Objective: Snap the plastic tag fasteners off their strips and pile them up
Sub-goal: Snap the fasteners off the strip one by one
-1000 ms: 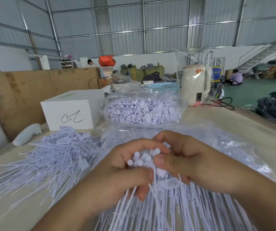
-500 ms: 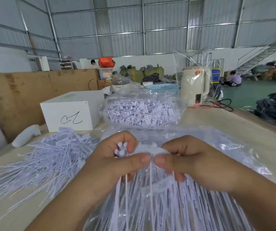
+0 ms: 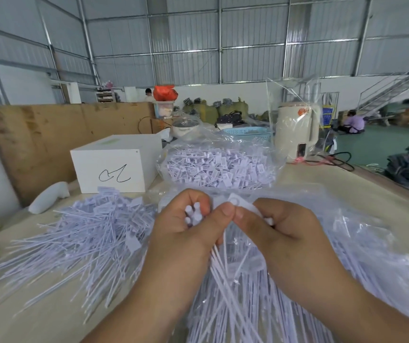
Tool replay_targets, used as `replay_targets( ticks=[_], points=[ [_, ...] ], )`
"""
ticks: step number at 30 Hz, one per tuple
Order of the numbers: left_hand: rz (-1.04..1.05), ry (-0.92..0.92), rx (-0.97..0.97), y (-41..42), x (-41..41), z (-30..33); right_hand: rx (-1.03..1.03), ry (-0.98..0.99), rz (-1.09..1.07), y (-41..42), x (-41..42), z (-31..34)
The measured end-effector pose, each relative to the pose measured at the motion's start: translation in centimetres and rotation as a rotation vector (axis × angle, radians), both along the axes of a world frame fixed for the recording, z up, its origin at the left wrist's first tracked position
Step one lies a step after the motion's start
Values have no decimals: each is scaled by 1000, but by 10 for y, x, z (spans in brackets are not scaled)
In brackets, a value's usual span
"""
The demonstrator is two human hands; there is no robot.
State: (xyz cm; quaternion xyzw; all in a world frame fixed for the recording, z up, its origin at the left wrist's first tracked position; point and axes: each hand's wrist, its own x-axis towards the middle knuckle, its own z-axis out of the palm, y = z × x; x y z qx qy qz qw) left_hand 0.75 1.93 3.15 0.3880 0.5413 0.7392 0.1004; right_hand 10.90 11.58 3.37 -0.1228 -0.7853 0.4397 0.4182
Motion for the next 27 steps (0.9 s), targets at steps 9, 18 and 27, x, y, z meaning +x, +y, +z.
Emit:
replay_targets(
  ticks=[9,18,27],
  points=[
    [-30,-36,-36,-4,-29,8,-28,-121,193,11,8,12],
    [-762,-29,-250,-17,-28,12,-119,-266,632,29,20,17],
    [-379,98,-358,-12,-26,11,-42,-236,437,34,23,19]
  ],
)
